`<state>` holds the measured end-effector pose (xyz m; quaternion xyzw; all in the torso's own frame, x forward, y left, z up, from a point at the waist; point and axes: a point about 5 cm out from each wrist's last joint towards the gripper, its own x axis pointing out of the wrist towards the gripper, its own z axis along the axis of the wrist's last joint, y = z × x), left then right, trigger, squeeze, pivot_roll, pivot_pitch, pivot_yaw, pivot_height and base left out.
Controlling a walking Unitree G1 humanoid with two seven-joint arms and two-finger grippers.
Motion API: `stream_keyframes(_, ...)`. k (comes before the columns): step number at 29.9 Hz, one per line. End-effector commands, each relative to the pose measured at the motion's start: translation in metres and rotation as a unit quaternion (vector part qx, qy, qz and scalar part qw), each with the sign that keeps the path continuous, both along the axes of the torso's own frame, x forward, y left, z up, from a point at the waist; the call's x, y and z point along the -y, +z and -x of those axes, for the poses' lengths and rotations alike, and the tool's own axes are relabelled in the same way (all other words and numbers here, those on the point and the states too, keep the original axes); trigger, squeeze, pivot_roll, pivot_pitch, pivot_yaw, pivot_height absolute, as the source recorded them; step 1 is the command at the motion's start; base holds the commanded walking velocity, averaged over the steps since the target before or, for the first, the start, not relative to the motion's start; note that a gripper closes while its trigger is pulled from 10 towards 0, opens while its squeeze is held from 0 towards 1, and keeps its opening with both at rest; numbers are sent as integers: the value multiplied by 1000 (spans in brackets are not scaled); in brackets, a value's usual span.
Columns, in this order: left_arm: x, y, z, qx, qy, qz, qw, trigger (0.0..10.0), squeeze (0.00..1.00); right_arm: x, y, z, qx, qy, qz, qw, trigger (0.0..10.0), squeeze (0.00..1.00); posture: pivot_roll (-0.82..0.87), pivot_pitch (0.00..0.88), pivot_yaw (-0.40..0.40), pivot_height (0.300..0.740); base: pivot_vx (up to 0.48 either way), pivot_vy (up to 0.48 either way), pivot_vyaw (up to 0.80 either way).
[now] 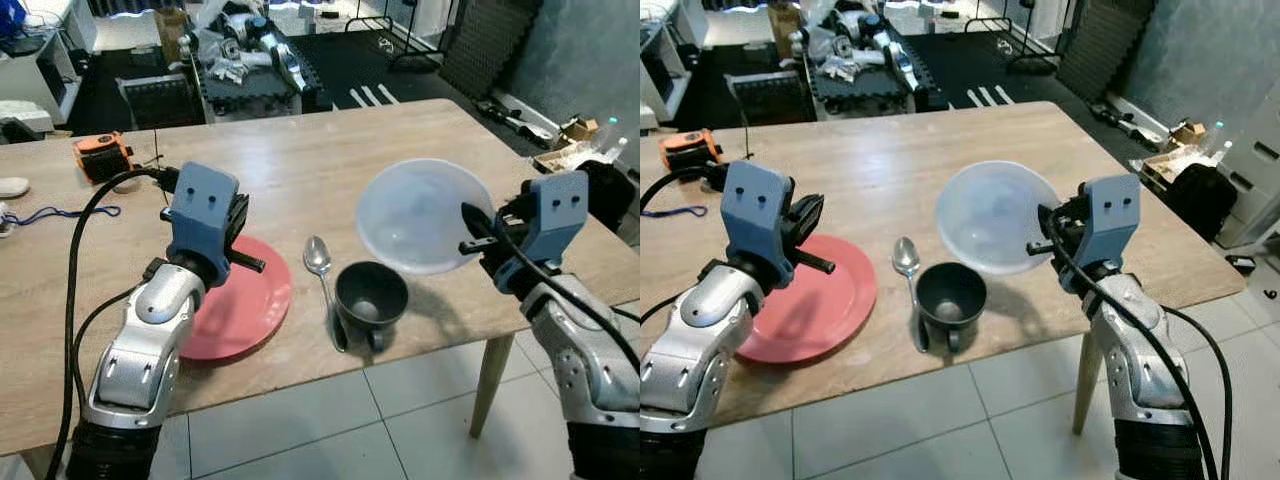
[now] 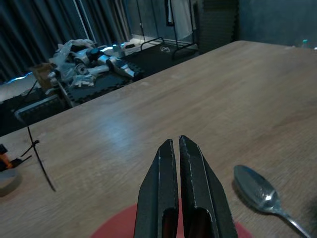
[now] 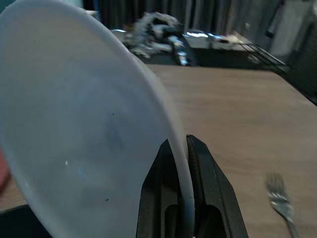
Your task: Setting the table
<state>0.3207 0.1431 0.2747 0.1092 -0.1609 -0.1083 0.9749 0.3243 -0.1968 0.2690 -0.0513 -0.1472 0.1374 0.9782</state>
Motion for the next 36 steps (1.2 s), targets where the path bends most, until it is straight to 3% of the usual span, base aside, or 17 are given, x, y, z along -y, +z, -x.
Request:
stream_keyframes(1, -8, -4, 0, -5, 19, -4, 1000, 10000, 0, -9, -5, 4, -1, 24, 6, 1000, 10000, 0, 29, 89, 63, 740, 0, 0, 0)
stream_keyframes(9, -10, -13, -5, -25, 30, 27, 999, 10000, 0, -22, -10, 0, -5, 44, -13, 999, 10000, 0, 31, 81, 67, 740, 0, 0, 0)
stream_keyframes(28, -2, -23, -10, -38, 27, 55, 997, 10000, 0, -5, -27, -12, -22, -30, -63, 997, 10000, 0, 10, 79, 67, 740, 0, 0, 0)
stream_keyframes(36, -2, -25, -9, -39, 27, 55, 997, 10000, 0, -4, -27, -13, -19, -35, -67, 997, 10000, 0, 10, 83, 67, 740, -280, 0, 0)
